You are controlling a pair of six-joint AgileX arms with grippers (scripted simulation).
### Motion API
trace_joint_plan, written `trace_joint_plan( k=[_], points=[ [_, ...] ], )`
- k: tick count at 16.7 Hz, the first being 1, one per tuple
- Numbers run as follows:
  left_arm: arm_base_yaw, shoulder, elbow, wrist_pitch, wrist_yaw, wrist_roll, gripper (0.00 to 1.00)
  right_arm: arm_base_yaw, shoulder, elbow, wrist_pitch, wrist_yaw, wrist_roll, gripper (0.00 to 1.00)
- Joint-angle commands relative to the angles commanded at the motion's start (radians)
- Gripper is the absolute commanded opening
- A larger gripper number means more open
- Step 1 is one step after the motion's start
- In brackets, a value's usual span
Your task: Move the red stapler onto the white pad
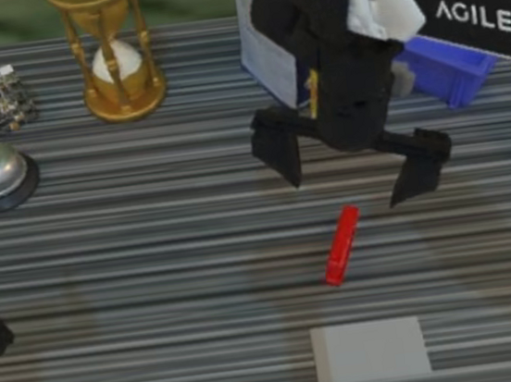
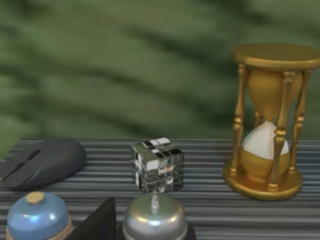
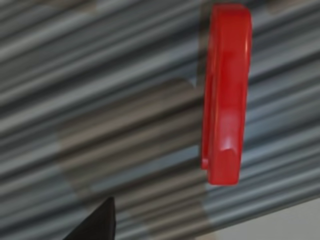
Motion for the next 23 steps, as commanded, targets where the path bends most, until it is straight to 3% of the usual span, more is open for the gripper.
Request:
trace_joint_plan(
  k=[4,11,16,23],
  points=[
    [0.000,0.000,0.000,0.000,0.000,0.000,1.00,-0.003,0.011,-0.035,0.042,0.000,-0.003,1.00],
    [0.000,0.000,0.000,0.000,0.000,0.000,1.00,0.002,0.100,-0.219,0.323,0.001,0.003,1.00],
    [0.000,0.000,0.000,0.000,0.000,0.000,1.00,0.003,0.107,-0.232,0.339,0.001,0.004,1.00],
    [0.000,0.000,0.000,0.000,0.000,0.000,1.00,0.003,0.107,-0.232,0.339,0.001,0.004,0.47]
  ],
)
